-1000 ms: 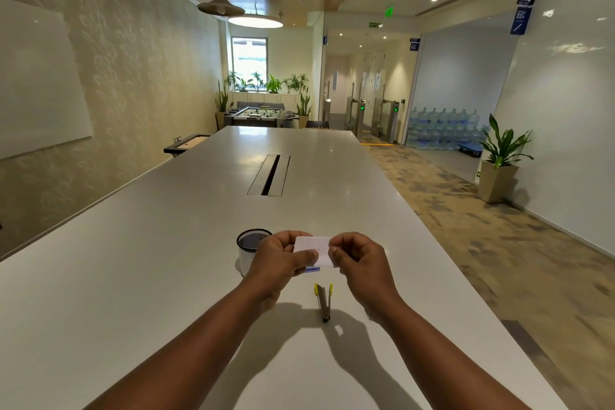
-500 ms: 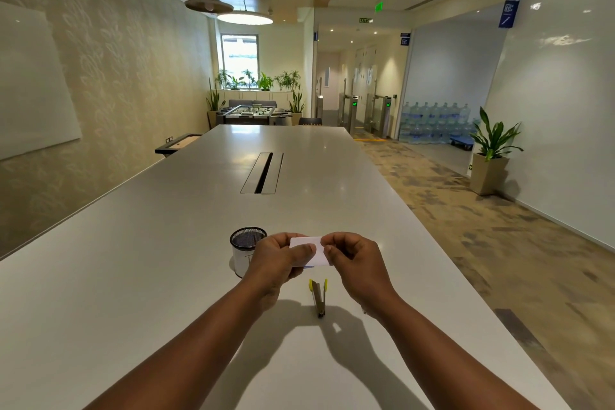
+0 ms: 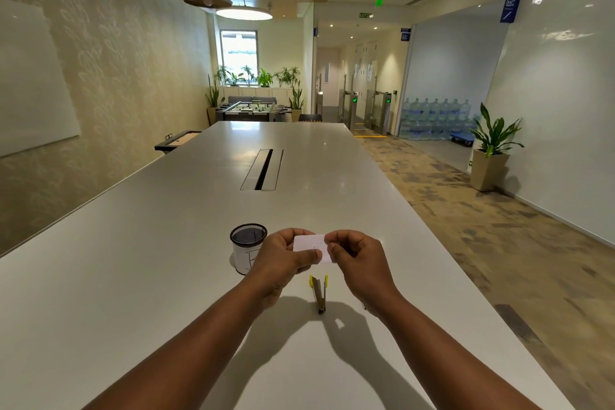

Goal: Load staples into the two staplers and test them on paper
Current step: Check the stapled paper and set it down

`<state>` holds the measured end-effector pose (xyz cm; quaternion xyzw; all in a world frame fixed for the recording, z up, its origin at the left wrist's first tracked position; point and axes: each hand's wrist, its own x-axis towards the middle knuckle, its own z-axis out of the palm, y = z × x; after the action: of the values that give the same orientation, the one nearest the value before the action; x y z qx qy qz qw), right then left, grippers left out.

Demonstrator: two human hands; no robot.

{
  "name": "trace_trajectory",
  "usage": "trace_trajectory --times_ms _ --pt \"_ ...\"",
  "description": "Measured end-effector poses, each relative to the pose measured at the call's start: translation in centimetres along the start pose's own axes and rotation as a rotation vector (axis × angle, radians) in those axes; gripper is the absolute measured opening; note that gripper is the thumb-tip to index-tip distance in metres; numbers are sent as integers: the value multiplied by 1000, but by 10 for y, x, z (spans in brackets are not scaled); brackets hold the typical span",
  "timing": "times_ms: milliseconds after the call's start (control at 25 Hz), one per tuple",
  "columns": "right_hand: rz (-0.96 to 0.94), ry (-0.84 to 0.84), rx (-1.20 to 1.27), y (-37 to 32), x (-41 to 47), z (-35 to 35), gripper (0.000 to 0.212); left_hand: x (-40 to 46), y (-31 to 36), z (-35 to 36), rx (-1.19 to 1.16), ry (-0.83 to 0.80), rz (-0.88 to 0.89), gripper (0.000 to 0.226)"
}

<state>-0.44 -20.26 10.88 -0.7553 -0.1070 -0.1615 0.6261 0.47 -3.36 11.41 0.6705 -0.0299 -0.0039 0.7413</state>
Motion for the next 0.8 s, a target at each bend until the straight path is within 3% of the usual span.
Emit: trace_trajectory --times_ms 200,320,480,600,800 --pt "-16 -32 -6 0 0 0 27 2 -4 1 -46 97 -31 15" --pt "-20 -41 -19 0 0 1 28 4 -4 4 -67 142 -71 16" --pt "14 -22 21 1 1 0 25 3 -3 -1 -100 75 -90 14" --pt "39 -18 26 2 2 0 23 2 -3 -4 -80 3 -76 26" --pt "44 -27 3 4 2 2 22 4 -5 -4 -41 41 -56 25"
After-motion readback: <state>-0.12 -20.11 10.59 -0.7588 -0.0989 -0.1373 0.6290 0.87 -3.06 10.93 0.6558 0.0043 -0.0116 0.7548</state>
